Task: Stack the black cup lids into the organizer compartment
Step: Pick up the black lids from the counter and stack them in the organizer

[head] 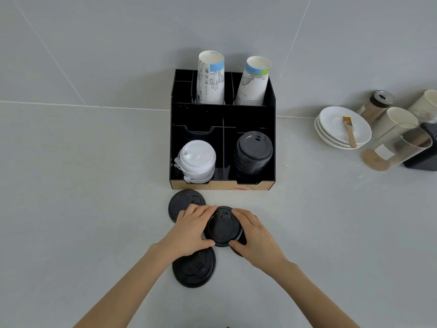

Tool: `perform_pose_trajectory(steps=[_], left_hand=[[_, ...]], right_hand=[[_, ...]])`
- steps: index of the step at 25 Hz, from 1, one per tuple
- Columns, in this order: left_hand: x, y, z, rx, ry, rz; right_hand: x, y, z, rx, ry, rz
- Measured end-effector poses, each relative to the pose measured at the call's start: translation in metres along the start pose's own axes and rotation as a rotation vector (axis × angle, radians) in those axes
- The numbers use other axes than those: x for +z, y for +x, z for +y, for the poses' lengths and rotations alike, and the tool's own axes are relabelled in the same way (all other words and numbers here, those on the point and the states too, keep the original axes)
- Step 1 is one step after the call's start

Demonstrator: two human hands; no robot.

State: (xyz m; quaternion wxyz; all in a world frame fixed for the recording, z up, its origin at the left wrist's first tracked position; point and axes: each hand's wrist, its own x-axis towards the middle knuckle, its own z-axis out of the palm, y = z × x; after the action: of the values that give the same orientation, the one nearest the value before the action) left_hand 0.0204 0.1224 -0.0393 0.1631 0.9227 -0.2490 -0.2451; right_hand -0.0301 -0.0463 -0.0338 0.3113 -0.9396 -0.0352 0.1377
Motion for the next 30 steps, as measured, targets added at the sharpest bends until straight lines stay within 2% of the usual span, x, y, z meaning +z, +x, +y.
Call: perform_pose_trajectory(steps=[9,14,19,26,30], left_hand=[[-0.01,0.0,0.005,-0.014,-0.206,0.015],[-0.022,0.0,0.012,0.026,-0.362,0.108],[-0.044,0.008,0.024,0.112,-0.362,0.227],[-0.074,0.028,0.04,0.125,-0.347,0.308],[-0.088,0.044,0.048,0.137,-0.326,0.352]], right_hand=[[-0.015,-0.001,-0.002,0.028,0.135,0.033],[-0.037,-0.002,-0.006,0.025,0.221,0.089],[-0.059,0.001,-0.006,-0.012,0.28,0.164],[-0.087,0.014,-0.003,-0.004,0.356,0.273],[-0.103,0.026,0.0,-0.038,0.301,0.314]])
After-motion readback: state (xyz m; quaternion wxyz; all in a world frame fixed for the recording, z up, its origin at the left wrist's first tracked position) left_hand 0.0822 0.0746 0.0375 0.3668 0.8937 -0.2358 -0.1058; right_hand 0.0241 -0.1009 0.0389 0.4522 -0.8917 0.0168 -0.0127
